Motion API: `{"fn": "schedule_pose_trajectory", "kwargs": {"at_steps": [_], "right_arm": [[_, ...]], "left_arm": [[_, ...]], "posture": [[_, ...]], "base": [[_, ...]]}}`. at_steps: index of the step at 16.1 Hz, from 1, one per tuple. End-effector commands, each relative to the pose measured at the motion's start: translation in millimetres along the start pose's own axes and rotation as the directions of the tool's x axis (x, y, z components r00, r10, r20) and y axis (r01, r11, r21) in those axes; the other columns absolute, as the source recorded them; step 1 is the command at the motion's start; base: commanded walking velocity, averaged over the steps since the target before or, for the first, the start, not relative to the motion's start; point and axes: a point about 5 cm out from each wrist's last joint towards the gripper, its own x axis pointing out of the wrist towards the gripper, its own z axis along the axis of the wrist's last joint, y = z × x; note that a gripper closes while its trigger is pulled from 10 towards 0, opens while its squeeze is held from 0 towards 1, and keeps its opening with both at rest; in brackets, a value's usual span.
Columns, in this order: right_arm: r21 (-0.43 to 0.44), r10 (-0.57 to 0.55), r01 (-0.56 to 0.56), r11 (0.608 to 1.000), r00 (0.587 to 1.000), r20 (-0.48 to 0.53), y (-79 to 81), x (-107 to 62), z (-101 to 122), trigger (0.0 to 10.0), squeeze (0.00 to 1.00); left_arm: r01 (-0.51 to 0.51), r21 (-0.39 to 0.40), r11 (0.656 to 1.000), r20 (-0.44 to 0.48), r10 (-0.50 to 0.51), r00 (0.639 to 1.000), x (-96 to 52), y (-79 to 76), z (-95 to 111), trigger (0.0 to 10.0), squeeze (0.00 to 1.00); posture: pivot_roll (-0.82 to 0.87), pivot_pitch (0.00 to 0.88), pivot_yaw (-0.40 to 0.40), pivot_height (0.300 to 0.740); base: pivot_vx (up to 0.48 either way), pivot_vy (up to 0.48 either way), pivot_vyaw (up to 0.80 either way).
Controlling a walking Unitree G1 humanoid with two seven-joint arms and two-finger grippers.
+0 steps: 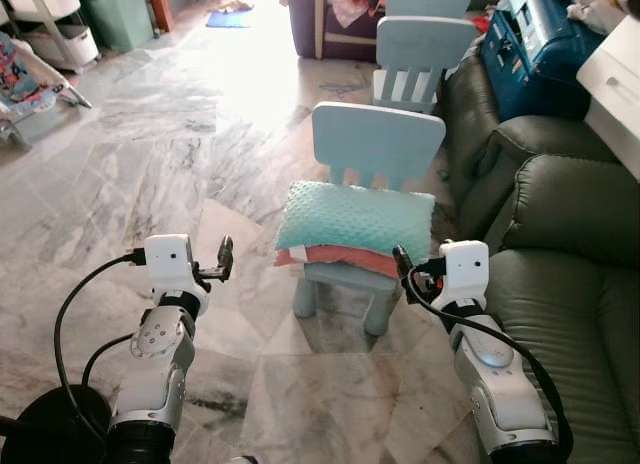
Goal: Move the pillow to the sofa
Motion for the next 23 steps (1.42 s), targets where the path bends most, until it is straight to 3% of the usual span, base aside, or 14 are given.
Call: {"fn": "schedule_pose_trajectory", "kwargs": {"at_steps": [1, 4, 23], "right_arm": [[-0.006, 0.006, -0.006, 1.0, 1.0, -0.002, -0.4, -1.7, 0.1, 10.0, 0.0], [-0.01, 0.008, -0.008, 1.0, 1.0, -0.002, -0.8, -2.0, 0.4, 10.0, 0.0], [-0.013, 0.017, -0.017, 1.0, 1.0, -0.003, 1.6, -2.2, -0.2, 10.0, 0.0]], "left_arm": [[0.008, -0.001, 1.0, 0.016, -0.008, 1.0, -1.3, -0.7, 2.8, 10.0, 0.0], [0.035, -0.013, 0.999, 0.023, -0.035, 0.999, -2.0, -4.4, 2.7, 10.0, 0.0], [0.025, 0.001, 1.0, 0.001, -0.025, 1.0, -2.5, -3.3, -0.6, 10.0, 0.0]], "posture": [[-0.1, 0.1, -0.036, 0.74], [-0.11, 0.102, -0.037, 0.74], [-0.1, 0.098, -0.036, 0.74]], "base": [[0.292, 0.0, 0.0], [0.111, 0.0, 0.0], [0.456, 0.0, 0.0]]}}
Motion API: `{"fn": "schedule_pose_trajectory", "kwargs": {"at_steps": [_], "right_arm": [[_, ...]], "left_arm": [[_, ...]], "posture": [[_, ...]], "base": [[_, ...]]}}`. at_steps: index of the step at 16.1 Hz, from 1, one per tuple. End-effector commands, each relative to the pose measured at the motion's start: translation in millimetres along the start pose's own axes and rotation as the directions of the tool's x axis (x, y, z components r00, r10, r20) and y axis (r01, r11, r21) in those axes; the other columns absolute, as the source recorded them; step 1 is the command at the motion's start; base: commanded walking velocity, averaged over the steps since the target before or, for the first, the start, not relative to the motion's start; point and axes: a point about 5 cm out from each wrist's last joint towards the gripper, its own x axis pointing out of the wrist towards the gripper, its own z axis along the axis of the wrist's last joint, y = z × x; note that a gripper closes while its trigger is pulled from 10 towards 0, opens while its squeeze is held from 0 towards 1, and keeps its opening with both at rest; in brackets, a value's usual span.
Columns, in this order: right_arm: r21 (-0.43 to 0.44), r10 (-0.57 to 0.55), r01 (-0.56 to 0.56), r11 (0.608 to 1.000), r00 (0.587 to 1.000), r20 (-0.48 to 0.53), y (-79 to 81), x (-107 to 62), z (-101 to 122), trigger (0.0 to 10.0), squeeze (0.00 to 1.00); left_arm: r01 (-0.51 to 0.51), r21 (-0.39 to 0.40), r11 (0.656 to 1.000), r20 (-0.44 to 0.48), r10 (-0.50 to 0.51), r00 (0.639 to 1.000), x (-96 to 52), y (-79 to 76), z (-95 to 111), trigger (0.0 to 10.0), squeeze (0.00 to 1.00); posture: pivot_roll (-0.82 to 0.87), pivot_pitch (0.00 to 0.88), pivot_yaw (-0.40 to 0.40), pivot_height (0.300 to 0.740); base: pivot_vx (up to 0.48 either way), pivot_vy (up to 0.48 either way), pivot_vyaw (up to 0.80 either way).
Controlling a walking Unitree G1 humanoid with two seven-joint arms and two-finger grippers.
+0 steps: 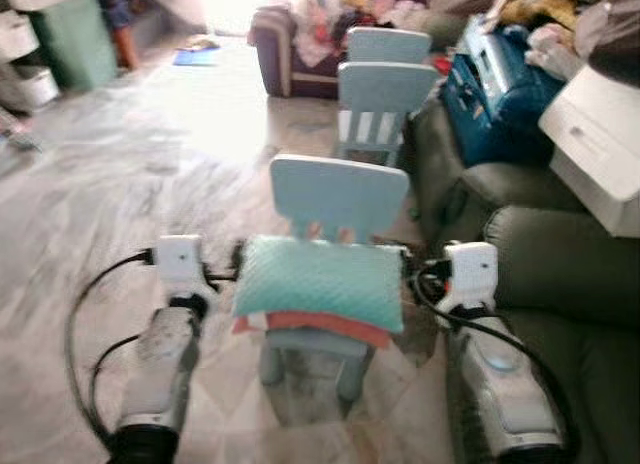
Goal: Move the pillow to the sofa
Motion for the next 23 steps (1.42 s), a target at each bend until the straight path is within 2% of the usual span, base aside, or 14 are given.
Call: {"fn": "schedule_pose_trajectory", "kwargs": {"at_steps": [1, 5, 14, 17, 23], "right_arm": [[-0.013, -0.003, 0.003, 1.0, 1.0, 0.001, -2.1, 1.3, 1.9, 10.0, 0.0], [-0.013, 0.0, 0.0, 1.0, 1.0, -0.001, -2.2, 1.1, 1.3, 10.0, 0.0], [-0.009, -0.001, 0.001, 1.0, 1.0, -0.005, -1.7, 0.0, 0.2, 10.0, 0.0], [-0.01, -0.004, 0.004, 1.0, 1.0, -0.007, -2.3, -0.7, -0.3, 10.0, 0.0], [-0.013, -0.006, 0.006, 1.0, 1.0, -0.008, -4.0, -0.9, -0.2, 10.0, 0.0]], "left_arm": [[-0.01, 0.023, 1.0, -0.012, 0.01, 1.0, 1.4, -1.3, -1.2, 10.0, 0.0], [-0.055, 0.021, 0.998, -0.061, 0.056, 0.997, 3.0, -0.1, -7.9, 10.0, 0.0], [-0.053, 0.02, 0.998, -0.06, 0.054, 0.997, 3.2, -2.2, -8.3, 10.0, 0.0], [-0.025, 0.02, 0.999, -0.051, 0.026, 0.998, 2.7, -3.7, -7.4, 10.0, 0.0], [-0.048, 0.007, 0.999, -0.054, 0.048, 0.997, 3.1, -2.2, -8.5, 10.0, 0.0]], "posture": [[-0.1, 0.097, -0.037, 0.74], [-0.1, 0.092, -0.035, 0.74], [-0.11, 0.099, -0.034, 0.74], [-0.11, 0.1, -0.036, 0.74], [-0.11, 0.1, -0.04, 0.74]], "base": [[0.0, 0.0, 0.0], [0.0, 0.0, 0.0], [0.0, 0.0, 0.0], [0.0, 0.0, 0.0], [0.0, 0.0, 0.0]]}}
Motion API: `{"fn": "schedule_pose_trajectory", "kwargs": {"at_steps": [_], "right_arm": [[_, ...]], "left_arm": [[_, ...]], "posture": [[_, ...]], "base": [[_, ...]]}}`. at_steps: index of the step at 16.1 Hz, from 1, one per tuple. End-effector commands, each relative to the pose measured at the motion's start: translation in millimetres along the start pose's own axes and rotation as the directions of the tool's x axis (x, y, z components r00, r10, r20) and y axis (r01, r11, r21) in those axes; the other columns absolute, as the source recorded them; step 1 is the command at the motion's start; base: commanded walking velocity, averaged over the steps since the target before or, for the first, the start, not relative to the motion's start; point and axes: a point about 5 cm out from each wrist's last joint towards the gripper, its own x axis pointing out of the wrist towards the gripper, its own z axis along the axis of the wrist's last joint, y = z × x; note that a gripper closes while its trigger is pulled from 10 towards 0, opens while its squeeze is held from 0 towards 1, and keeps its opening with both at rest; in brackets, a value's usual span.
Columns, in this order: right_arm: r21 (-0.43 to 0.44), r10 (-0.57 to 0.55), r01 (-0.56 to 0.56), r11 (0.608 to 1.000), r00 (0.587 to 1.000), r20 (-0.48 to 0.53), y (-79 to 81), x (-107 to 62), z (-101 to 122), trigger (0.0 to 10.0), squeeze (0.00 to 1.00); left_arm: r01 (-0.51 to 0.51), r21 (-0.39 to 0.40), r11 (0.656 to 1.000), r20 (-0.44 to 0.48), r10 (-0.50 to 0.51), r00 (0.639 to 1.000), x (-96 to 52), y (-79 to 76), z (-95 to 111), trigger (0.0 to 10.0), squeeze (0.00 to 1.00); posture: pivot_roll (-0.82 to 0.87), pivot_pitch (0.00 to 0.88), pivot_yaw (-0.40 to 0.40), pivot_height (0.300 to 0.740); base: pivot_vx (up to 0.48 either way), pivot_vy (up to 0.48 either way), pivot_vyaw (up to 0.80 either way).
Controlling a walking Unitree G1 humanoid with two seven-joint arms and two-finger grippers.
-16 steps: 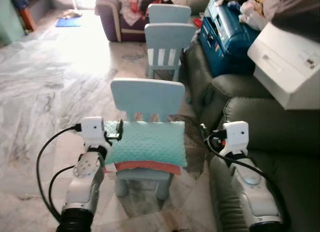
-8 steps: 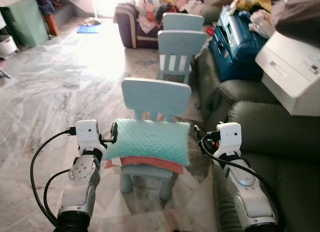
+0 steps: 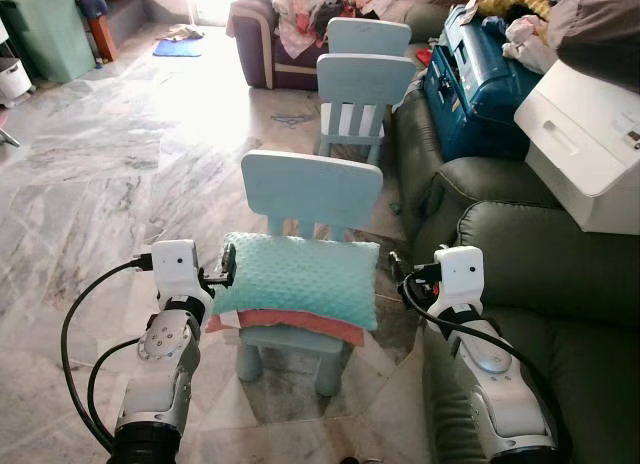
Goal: Move the pillow to the sofa
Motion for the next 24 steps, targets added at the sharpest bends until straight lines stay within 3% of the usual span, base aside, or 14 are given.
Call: {"fn": "schedule_pose_trajectory", "kwargs": {"at_steps": [1, 7, 24], "right_arm": [[-0.003, -0.014, 0.014, 1.0, 1.0, 0.005, -4.5, 0.3, 3.0, 10.0, 0.0], [0.012, -0.018, 0.018, 1.0, 1.0, 0.002, -4.2, 1.6, 3.4, 10.0, 0.0], [0.029, -0.02, 0.02, 0.999, 1.0, -0.011, -4.7, 0.9, 1.3, 10.0, 0.0]], "left_arm": [[-0.015, -0.005, 1.0, -0.011, 0.015, 1.0, 1.0, 0.5, -1.4, 10.0, 0.0], [-0.013, -0.058, 0.998, -0.072, 0.009, 0.997, 2.6, -0.4, -5.1, 10.0, 0.0], [0.025, -0.047, 0.999, -0.07, -0.028, 0.997, 2.7, 0.0, -5.1, 10.0, 0.0]], "posture": [[-0.11, 0.101, -0.041, 0.74], [-0.11, 0.102, -0.041, 0.74], [-0.11, 0.096, -0.038, 0.74]], "base": [[0.0, 0.0, 0.0], [0.0, 0.0, 0.0], [0.0, 0.0, -0.14]]}}
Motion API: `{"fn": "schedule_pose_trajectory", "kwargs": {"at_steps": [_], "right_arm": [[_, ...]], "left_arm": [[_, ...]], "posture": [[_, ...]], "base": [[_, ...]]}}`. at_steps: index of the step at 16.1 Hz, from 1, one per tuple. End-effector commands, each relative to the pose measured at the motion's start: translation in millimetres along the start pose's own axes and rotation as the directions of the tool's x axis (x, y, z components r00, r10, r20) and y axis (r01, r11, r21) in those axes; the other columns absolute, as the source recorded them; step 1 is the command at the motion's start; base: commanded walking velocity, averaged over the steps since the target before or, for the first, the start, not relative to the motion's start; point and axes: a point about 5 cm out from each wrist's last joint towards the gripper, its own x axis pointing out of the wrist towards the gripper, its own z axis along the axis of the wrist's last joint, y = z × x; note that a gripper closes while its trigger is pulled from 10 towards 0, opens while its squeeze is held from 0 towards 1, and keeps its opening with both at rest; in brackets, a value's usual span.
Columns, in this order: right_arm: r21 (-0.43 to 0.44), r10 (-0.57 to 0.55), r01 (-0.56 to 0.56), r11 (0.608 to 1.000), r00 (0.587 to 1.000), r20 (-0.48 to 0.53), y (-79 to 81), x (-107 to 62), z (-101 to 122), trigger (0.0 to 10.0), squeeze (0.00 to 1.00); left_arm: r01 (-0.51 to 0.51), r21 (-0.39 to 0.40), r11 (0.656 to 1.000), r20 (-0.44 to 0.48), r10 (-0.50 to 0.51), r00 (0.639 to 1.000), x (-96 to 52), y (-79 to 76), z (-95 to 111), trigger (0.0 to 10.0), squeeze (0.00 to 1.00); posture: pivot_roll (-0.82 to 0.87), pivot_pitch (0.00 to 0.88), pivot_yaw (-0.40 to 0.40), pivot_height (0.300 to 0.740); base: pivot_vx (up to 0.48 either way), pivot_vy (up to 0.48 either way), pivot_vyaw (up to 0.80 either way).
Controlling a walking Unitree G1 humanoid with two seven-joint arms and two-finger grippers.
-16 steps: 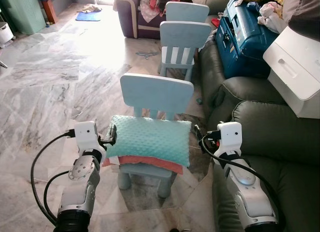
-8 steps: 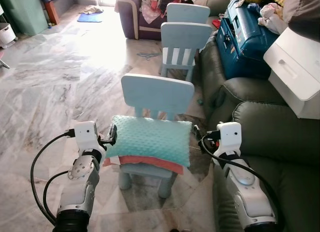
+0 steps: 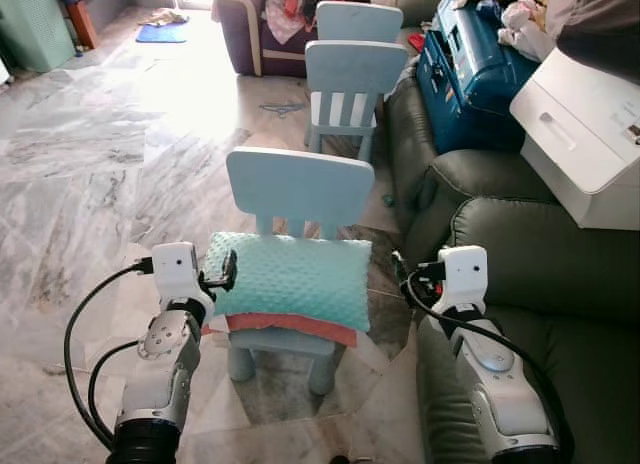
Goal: Move the pillow to the sofa
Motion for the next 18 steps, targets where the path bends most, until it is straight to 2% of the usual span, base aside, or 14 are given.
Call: {"fn": "schedule_pose_trajectory", "kwargs": {"at_steps": [1, 4, 7, 18], "right_arm": [[0.004, -0.005, 0.005, 1.0, 1.0, -0.001, -1.1, 0.8, 1.4, 10.0, 0.0], [0.009, -0.007, 0.007, 1.0, 1.0, 0.0, -0.1, 1.1, 1.5, 10.0, 0.0], [0.005, -0.007, 0.007, 1.0, 1.0, 0.001, 0.8, -0.1, 0.4, 10.0, 0.0], [0.003, -0.011, 0.011, 1.0, 1.0, -0.003, -0.1, -1.0, 0.6, 10.0, 0.0]], "left_arm": [[0.008, 0.006, 1.0, 0.002, -0.009, 1.0, 0.8, -0.2, 1.7, 10.0, 0.0], [0.006, 0.002, 1.0, 0.001, -0.006, 1.0, 1.4, 0.6, 2.8, 10.0, 0.0], [0.014, -0.005, 1.0, -0.013, -0.014, 1.0, 1.3, 0.3, 1.8, 10.0, 0.0], [0.026, -0.004, 1.0, -0.03, -0.026, 0.999, 0.5, -2.7, -1.7, 10.0, 0.0]], "posture": [[-0.11, 0.093, -0.036, 0.74], [-0.11, 0.094, -0.031, 0.74], [-0.11, 0.097, -0.032, 0.74], [-0.11, 0.104, -0.036, 0.74]], "base": [[0.0, 0.0, 0.0], [0.0, 0.0, -0.65], [0.0, 0.0, 0.0], [0.0, 0.461, 0.0]]}}
